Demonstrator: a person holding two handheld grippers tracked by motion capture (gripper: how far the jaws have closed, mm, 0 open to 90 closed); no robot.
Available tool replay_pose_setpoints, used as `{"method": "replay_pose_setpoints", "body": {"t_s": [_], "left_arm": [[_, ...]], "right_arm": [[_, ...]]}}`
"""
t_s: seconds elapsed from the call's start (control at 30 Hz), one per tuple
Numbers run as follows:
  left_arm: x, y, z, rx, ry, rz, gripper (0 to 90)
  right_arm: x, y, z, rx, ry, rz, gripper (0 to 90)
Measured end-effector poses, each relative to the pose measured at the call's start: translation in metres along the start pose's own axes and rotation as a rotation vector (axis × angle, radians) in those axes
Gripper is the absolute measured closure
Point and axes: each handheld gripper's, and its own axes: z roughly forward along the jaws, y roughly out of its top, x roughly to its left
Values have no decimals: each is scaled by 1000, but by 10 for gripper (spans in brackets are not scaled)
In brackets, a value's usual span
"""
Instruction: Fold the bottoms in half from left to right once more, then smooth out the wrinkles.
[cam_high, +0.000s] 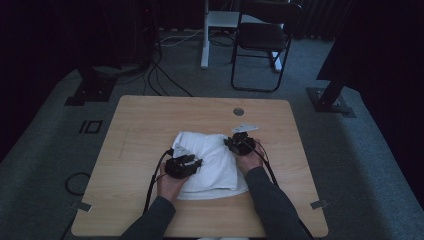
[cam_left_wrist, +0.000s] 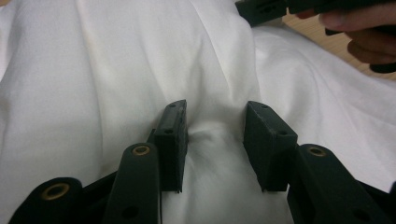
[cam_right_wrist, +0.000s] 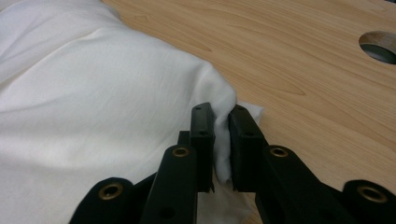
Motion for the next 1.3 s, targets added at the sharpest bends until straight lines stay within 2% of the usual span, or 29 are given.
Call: {"method": "replay_pose_setpoints", "body": {"t_s": [0.2,0.33,0.5,0.6,0.7,0.8,0.87,0.9,0.93,0.97,1.03,1.07,1.13,1.17,1.2,1.27,1.3], "left_arm": [[-4,-2,0,-17,37,-37,599],[-6,-2,-2,-50,41,-100,576],[-9,1,-2,-78,39,-178,552],[-9,8,-13,-123,26,-209,547],[-3,20,-33,-178,17,-187,533],[16,34,-55,-239,72,-151,528],[37,42,-63,-233,126,-123,529],[49,45,-63,-225,174,-100,531],[62,47,-61,-201,209,-89,544],[75,48,-56,-167,219,-96,565],[95,48,-44,-125,224,-98,579],[102,48,-36,-100,227,-93,579],[111,47,-19,-63,228,-60,569],[114,47,-11,-52,208,-47,548],[117,47,-4,-42,166,-35,534],[117,46,8,-28,148,-25,504],[118,46,12,-24,120,-34,496]], "right_arm": [[-1,1,-3,-3,-8,3,747],[-1,5,-11,-22,-31,9,620],[2,13,-28,-83,-60,14,534],[4,18,-39,-130,-69,15,510],[5,21,-47,-151,-67,2,492],[4,24,-51,-159,-57,11,491],[4,25,-52,-163,-44,9,513],[4,25,-52,-165,-35,8,544],[5,25,-51,-165,-23,6,594],[7,25,-50,-162,-11,-5,616],[9,26,-46,-150,-15,-12,606],[9,27,-43,-150,-13,-4,574],[6,27,-36,-127,-29,23,493],[4,27,-32,-120,-39,37,464],[1,27,-29,-117,-42,51,434],[-4,26,-22,-103,-26,80,415],[-6,26,-20,-96,-16,94,411]]}}
